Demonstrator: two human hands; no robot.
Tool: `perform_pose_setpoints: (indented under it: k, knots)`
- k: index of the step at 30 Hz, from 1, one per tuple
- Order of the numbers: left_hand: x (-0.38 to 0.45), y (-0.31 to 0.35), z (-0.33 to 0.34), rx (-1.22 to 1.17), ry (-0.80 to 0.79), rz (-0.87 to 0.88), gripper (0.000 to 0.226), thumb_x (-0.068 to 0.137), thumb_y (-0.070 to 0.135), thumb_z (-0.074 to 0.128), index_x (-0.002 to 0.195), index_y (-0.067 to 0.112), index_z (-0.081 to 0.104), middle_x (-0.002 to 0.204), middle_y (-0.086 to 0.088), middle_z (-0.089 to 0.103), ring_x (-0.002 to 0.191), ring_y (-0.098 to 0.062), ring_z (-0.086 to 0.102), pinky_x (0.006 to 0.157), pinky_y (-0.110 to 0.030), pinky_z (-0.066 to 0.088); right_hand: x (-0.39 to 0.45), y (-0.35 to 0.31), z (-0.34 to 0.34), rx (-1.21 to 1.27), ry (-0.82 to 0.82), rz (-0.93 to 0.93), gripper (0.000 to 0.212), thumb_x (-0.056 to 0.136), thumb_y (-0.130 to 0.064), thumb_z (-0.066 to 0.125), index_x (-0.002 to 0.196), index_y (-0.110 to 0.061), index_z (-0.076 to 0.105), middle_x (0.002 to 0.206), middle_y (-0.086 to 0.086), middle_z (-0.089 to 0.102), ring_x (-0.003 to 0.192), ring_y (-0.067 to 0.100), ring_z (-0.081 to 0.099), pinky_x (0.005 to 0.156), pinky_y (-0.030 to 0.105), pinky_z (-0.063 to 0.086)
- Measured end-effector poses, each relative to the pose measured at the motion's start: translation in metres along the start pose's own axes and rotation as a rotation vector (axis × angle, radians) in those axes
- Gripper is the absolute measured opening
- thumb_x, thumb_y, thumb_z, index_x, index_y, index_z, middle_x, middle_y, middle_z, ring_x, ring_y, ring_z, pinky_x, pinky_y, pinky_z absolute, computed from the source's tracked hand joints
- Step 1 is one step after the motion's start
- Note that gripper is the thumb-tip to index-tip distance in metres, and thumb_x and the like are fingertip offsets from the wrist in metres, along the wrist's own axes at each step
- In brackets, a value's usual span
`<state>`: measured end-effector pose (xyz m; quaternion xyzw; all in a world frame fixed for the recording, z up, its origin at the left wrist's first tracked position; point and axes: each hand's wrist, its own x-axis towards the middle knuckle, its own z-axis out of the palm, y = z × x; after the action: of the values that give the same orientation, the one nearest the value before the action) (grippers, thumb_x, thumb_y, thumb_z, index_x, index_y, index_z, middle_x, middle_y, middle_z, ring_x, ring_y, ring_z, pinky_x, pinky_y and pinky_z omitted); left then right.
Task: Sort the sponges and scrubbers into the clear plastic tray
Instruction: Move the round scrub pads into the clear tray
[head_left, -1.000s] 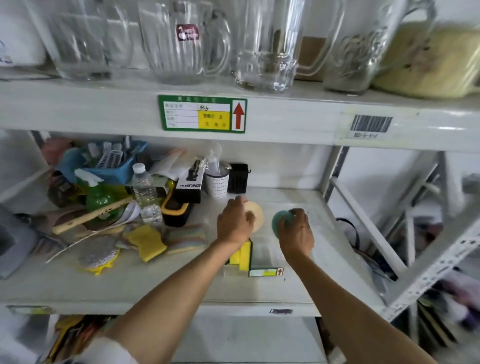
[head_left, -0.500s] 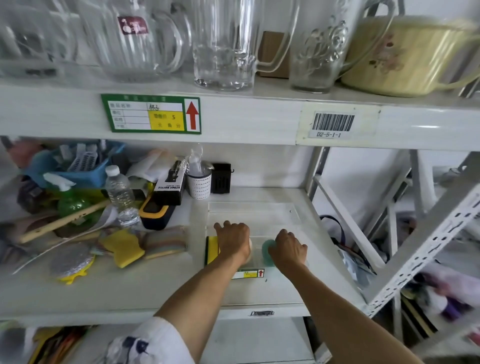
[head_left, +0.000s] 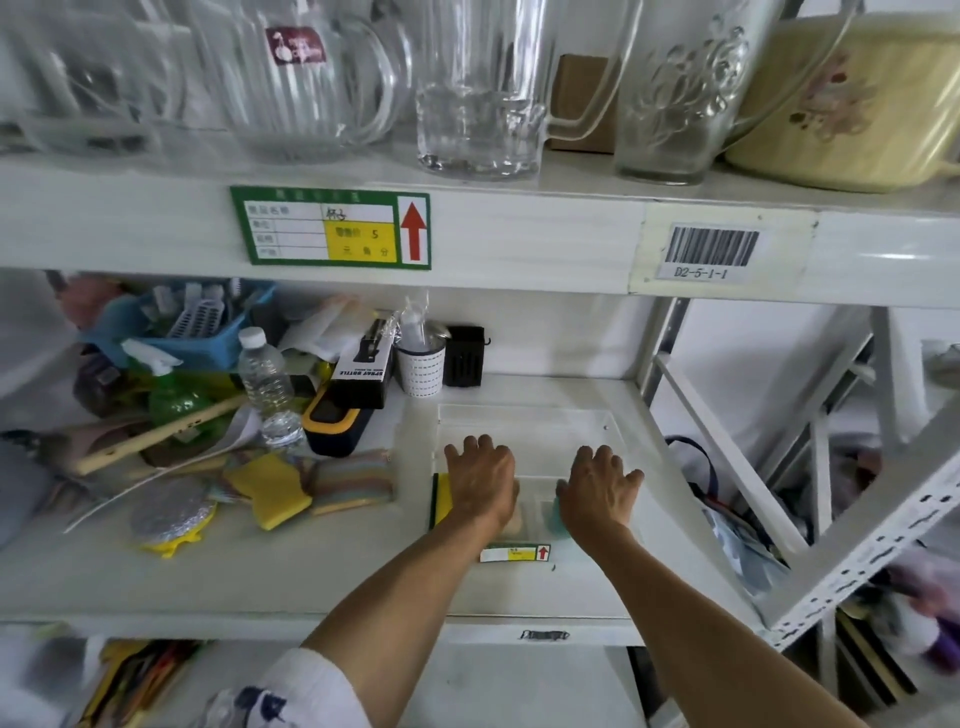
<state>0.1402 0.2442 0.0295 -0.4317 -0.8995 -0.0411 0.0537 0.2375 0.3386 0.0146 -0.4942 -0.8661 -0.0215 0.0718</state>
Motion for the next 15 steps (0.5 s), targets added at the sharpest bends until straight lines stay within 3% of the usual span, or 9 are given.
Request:
perform_pose_setpoints:
  k: [4, 7, 11, 15]
  knots:
    - [-0.001, -0.016, -0.011, -0.15, 0.267, -0.025, 0.018, 0.088, 0.032, 0.054, 0.09, 0.018, 0.066, 0.09, -0.004, 0.066, 0.088, -0.026, 0.063, 0.075, -0.04, 0.044, 0.005, -0.032, -0.015, 0.192, 0.178, -0.078, 0.024, 0.092, -0.034, 0.051, 0.106, -0.016, 0.058, 0.105, 0.005, 0.059, 0.098, 0.027, 0.058, 0.082, 0.041, 0.037]
    - [-0.007, -0.043, -0.012, -0.209, 0.372, -0.119, 0.013, 0.086, 0.029, 0.057, 0.08, 0.021, 0.065, 0.078, 0.0, 0.064, 0.073, -0.021, 0.065, 0.064, -0.035, 0.046, 0.007, -0.07, -0.029, 0.359, 0.263, -0.163, 0.015, 0.089, -0.027, 0.056, 0.099, -0.016, 0.061, 0.099, 0.006, 0.062, 0.093, 0.03, 0.061, 0.078, 0.04, 0.038]
    - [-0.017, -0.1, -0.008, -0.42, 0.412, -0.314, 0.016, 0.089, 0.023, 0.052, 0.088, 0.018, 0.067, 0.091, -0.003, 0.067, 0.085, -0.021, 0.065, 0.071, -0.035, 0.049, -0.003, -0.127, -0.041, 0.482, 0.291, -0.322, 0.014, 0.084, -0.02, 0.062, 0.097, -0.016, 0.063, 0.097, 0.008, 0.065, 0.092, 0.032, 0.064, 0.077, 0.04, 0.041]
    - [-0.035, -0.165, 0.001, -0.452, 0.424, -0.472, 0.017, 0.09, 0.024, 0.05, 0.091, 0.02, 0.066, 0.098, -0.004, 0.068, 0.093, -0.025, 0.065, 0.08, -0.037, 0.046, -0.022, -0.18, -0.035, 0.501, 0.19, -0.477, 0.02, 0.088, -0.021, 0.056, 0.107, -0.015, 0.061, 0.109, 0.008, 0.063, 0.102, 0.031, 0.061, 0.085, 0.04, 0.04]
